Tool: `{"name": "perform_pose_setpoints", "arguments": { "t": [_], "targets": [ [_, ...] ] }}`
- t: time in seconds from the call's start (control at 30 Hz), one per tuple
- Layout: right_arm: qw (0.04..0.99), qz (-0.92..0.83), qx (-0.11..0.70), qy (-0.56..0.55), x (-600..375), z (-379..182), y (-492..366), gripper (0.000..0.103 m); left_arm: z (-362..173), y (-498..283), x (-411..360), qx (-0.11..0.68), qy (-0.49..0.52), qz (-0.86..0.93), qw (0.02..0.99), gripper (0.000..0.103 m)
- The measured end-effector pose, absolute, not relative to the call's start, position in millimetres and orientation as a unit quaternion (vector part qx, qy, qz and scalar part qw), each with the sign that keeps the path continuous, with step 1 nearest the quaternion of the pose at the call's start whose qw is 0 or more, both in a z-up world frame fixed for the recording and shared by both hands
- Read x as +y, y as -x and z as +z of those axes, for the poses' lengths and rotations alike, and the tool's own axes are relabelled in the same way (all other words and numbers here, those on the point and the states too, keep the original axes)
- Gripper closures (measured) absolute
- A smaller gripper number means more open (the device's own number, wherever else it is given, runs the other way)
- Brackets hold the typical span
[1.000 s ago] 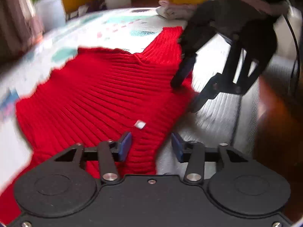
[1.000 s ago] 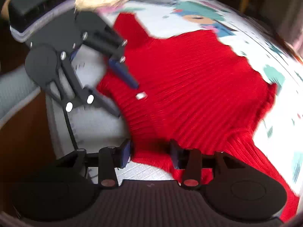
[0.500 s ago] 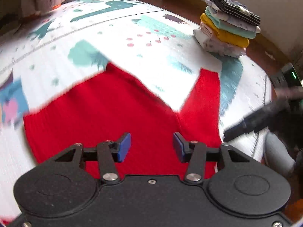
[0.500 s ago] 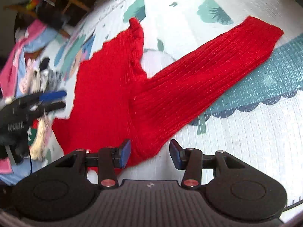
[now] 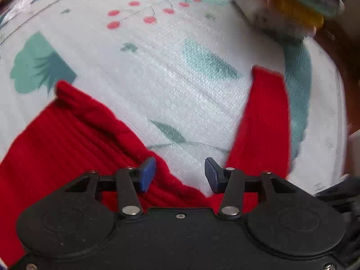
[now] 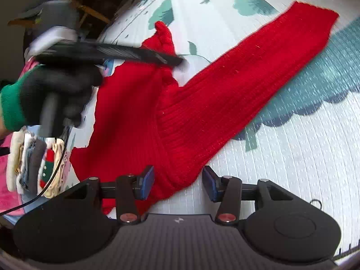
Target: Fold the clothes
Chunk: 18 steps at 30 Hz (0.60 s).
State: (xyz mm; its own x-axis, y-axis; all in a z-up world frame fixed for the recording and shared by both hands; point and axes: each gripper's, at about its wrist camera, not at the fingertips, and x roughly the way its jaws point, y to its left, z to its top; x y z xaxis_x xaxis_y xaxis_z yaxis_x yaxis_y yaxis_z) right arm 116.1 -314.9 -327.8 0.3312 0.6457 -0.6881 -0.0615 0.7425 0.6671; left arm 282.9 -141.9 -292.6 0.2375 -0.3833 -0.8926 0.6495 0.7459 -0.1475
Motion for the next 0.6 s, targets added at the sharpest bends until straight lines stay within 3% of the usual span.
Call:
{"name": "perform_pose_setpoints", "arguments": {
  "t": [0.1, 0.33, 0.6],
  "targets": [
    [0.773, 0.231, 0.526, -0.27, -313.3, -326.8, -116.9, 0.055, -280.9, -282.7, -131.2, 0.512, -0.069, -0.339, 0.786, 0.056],
    [0.778, 0.213, 0.519, -0.282, -314.9, -326.0, -119.8, 0.055, -266.8, -329.2, -110.5, 0.47, -0.054, -0.251, 0.844, 0.057],
    [0.801, 0.224, 0.502, -0.237, -302.1, -320.6, -114.4, 0.055, -289.6, -362.6, -120.2, 0.513, -0.073, -0.16, 0.84, 0.061]
  ]
}}
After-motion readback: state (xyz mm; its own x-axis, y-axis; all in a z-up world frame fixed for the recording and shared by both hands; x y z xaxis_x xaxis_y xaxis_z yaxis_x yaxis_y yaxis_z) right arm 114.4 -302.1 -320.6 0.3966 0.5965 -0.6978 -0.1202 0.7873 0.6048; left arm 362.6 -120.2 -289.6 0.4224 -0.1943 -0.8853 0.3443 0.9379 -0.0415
